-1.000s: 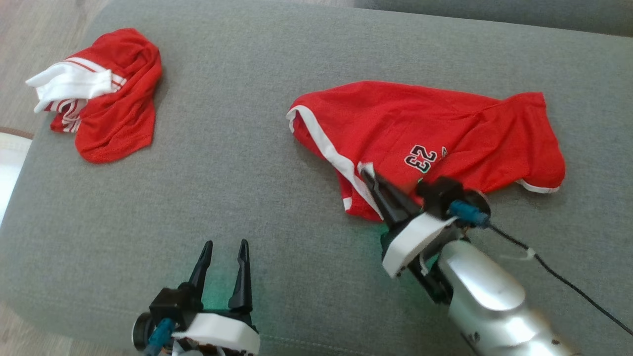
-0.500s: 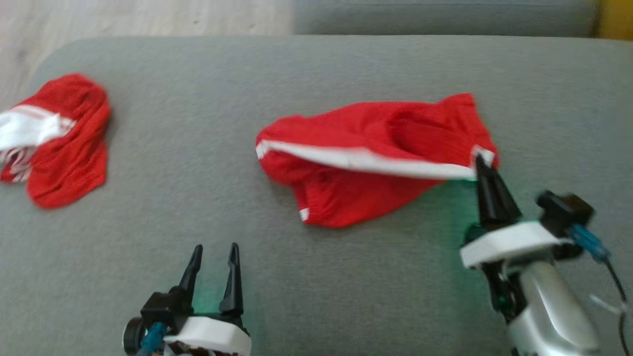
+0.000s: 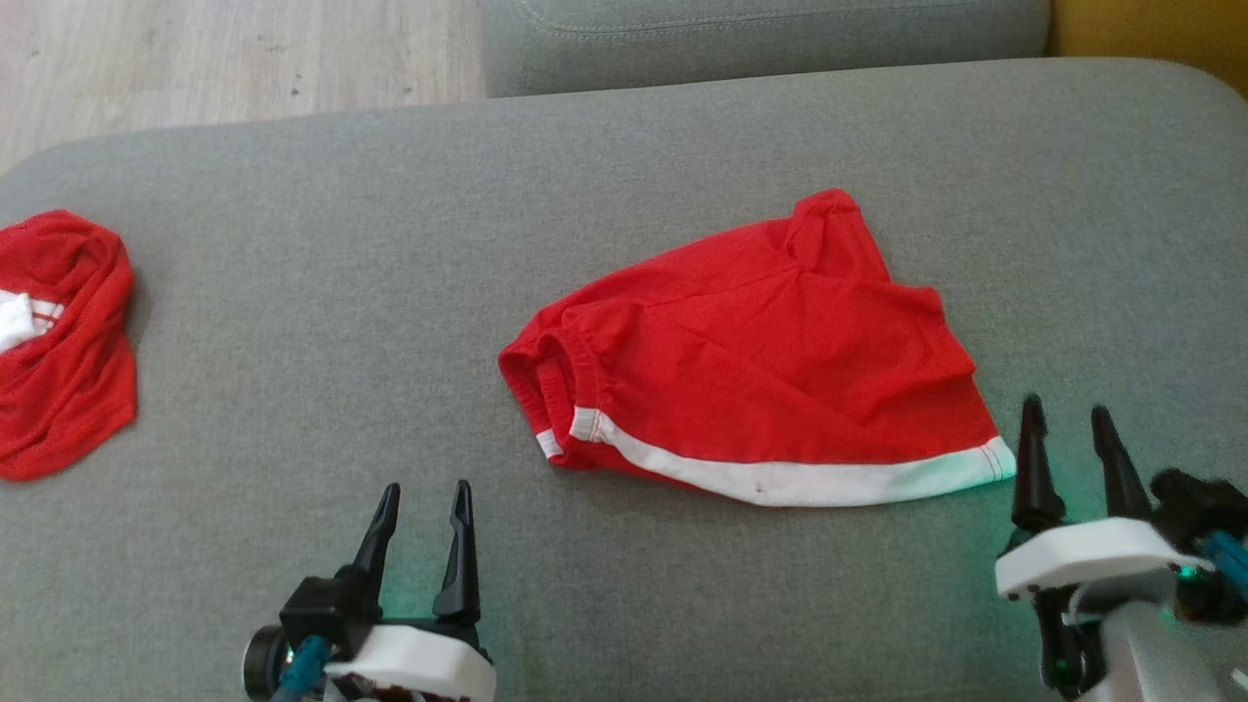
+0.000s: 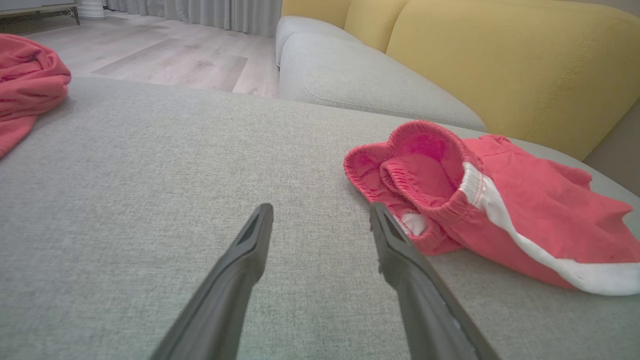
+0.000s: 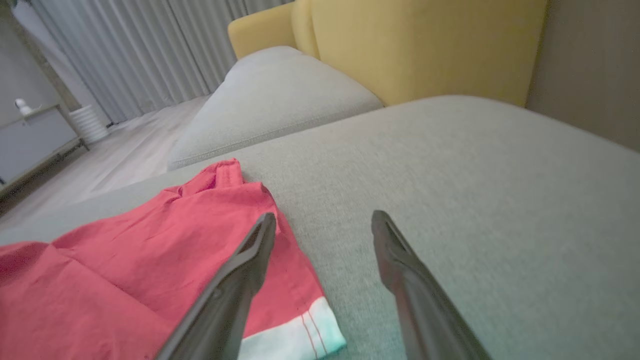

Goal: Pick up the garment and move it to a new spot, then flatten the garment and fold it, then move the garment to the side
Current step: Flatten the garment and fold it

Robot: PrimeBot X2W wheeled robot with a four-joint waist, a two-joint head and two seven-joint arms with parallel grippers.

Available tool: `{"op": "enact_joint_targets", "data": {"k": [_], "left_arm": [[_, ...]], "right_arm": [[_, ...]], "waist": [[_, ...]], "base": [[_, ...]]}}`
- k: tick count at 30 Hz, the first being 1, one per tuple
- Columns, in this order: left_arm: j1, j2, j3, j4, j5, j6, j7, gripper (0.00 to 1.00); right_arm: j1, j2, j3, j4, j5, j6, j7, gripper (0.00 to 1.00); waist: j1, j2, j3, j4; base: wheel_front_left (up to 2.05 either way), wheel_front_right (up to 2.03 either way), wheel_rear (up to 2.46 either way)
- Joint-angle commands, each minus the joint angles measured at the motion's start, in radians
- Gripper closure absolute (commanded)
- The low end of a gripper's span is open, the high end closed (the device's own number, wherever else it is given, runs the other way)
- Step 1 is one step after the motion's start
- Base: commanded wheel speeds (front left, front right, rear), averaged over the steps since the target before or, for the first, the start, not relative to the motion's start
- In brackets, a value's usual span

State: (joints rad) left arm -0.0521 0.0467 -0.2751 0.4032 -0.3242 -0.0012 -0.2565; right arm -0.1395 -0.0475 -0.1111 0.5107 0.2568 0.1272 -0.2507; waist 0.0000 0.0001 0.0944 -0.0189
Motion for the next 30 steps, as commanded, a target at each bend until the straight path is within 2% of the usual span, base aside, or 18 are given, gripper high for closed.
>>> {"op": "enact_joint_targets", "data": {"k": [1,3,7,16,24,27,30], "left_arm": [[-0.023,0.004,0.027,-0.025,0.009,-0.002,-0.005,0.00],[-0.023,0.004,0.030,-0.026,0.016,0.003,-0.005,0.00],[-0.024,0.004,0.049,-0.037,0.047,0.022,-0.005,0.00],[-0.006,0.004,0.071,-0.023,0.136,0.022,-0.005,0.00],[0.011,0.004,0.079,-0.020,0.147,0.014,-0.005,0.00],[0.001,0.004,0.062,-0.034,0.135,0.002,-0.005,0.00],[-0.028,0.004,0.016,-0.057,0.114,-0.038,-0.005,0.00]], "right_arm": [[-0.046,-0.004,0.030,-0.051,-0.056,0.003,-0.011,0.00],[-0.044,-0.003,0.037,-0.075,-0.127,0.003,-0.011,0.00],[-0.038,-0.003,0.064,-0.104,-0.182,0.003,-0.011,0.00],[-0.005,-0.003,0.114,-0.030,-0.205,0.003,-0.011,0.00],[0.003,-0.003,0.124,-0.007,-0.195,0.003,-0.011,0.00],[0.001,-0.003,0.129,-0.008,-0.192,0.003,-0.011,0.00],[-0.003,-0.003,0.136,-0.008,-0.187,0.003,-0.011,0.00]], "waist": [[0.0000,-0.0001,-0.001,0.003],[0.0000,-0.0001,-0.004,0.007],[0.0000,-0.0001,-0.014,0.014],[0.0000,-0.0001,-0.062,0.009],[0.0000,-0.0001,-0.073,0.000],[0.0000,-0.0001,-0.065,-0.002],[0.0000,-0.0001,-0.049,-0.006]], "base": [[0.00,0.00,0.00],[0.00,0.00,0.00],[0.00,0.00,0.00],[0.00,0.00,0.00],[0.00,0.00,0.00],[0.00,0.00,0.00],[0.00,0.00,0.00]]}}
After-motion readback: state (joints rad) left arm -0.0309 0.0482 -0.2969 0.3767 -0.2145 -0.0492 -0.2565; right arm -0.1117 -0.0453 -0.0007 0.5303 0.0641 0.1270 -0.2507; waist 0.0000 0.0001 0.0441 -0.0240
